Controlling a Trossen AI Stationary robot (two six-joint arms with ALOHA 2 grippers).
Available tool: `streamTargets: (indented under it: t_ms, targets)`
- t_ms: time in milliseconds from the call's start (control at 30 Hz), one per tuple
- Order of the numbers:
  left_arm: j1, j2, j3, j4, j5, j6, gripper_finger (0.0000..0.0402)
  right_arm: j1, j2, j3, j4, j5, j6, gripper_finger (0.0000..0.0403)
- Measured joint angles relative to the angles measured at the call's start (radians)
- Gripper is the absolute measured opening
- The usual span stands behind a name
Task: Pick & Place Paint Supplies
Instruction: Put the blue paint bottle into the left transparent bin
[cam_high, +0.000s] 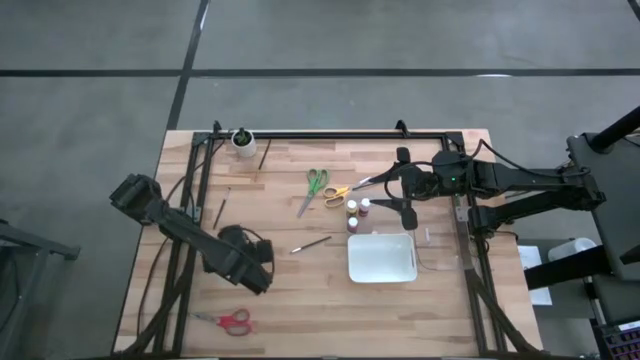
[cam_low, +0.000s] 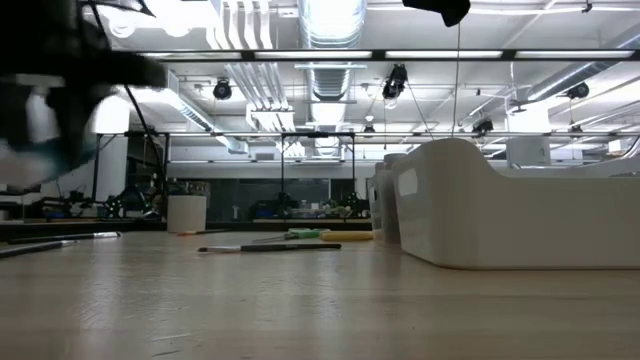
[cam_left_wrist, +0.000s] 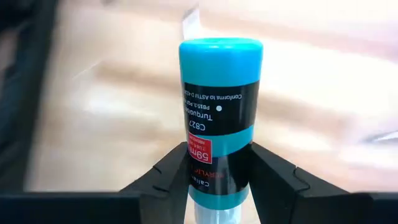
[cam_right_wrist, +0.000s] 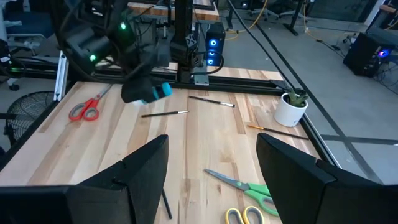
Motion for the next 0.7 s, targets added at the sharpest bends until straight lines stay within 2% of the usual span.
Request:
streamTargets:
  t_ms: [200, 333, 467, 700]
  targets:
    - [0.014, 0.000, 0.025, 0.042, -0.426, 0.007, 0.0140, 0.000, 0.000, 0.000, 0.000, 0.000, 0.000, 0.0242]
    - [0.052, -0.001, 0.025, 0.147, -0.602, 0.133, 0.0140, 0.000, 0.000, 0.000, 0.000, 0.000, 0.000, 0.0242]
    - [0.117, -0.001, 0.025, 0.338, -0.682, 0.368, 0.0140, 0.000, 0.000, 0.000, 0.000, 0.000, 0.000, 0.0242]
    - [0.237, -0.001, 0.025, 0.757, -0.688, 0.969, 0.0140, 0.000, 0.000, 0.000, 0.000, 0.000, 0.000, 0.0242]
